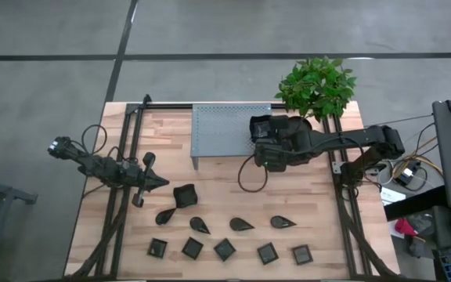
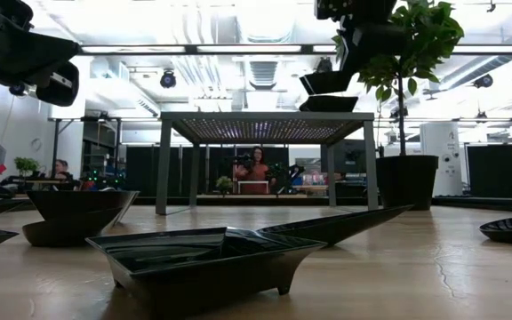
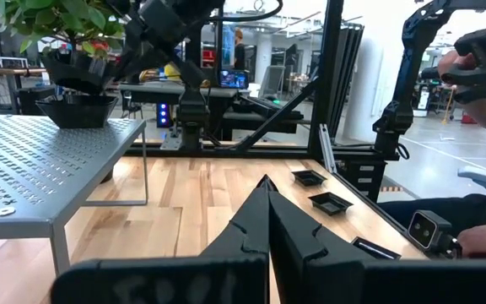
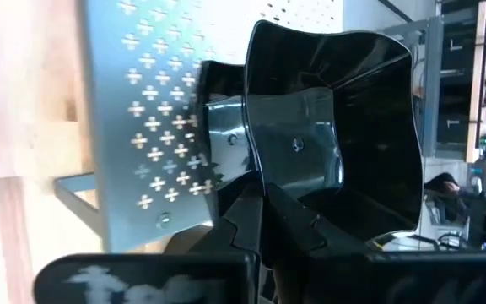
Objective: Pick & Place Mini shaped plates
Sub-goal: Stack the black distorted square plate on top of the black distorted square plates on the shelf, then put the black square plate on the shelf
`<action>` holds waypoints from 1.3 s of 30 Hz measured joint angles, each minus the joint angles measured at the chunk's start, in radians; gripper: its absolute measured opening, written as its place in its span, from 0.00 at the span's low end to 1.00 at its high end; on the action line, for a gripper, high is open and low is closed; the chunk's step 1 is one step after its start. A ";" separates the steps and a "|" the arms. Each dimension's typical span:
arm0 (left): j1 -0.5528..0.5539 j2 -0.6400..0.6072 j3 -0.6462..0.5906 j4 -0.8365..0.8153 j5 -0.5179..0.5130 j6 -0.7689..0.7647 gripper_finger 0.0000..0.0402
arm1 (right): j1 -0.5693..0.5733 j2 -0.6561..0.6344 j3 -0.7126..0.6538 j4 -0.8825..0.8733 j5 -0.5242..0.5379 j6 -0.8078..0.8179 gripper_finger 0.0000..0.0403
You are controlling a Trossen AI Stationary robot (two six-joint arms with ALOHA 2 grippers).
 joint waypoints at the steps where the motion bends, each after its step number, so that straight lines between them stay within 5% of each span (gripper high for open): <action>1: 0.001 0.000 0.000 0.000 0.000 0.000 0.00 | 0.001 0.000 0.000 0.000 0.000 0.000 0.03; 16: 0.000 0.000 0.000 0.000 0.000 0.000 0.00 | 0.004 0.000 0.000 0.003 0.053 0.033 0.26; 28: 0.000 0.000 0.000 0.000 0.000 0.000 0.00 | 0.143 -0.010 0.001 0.003 0.038 0.196 0.24; 39: 0.000 0.000 0.000 0.000 0.000 0.000 0.00 | 0.311 -0.010 0.000 0.005 -0.324 0.438 0.17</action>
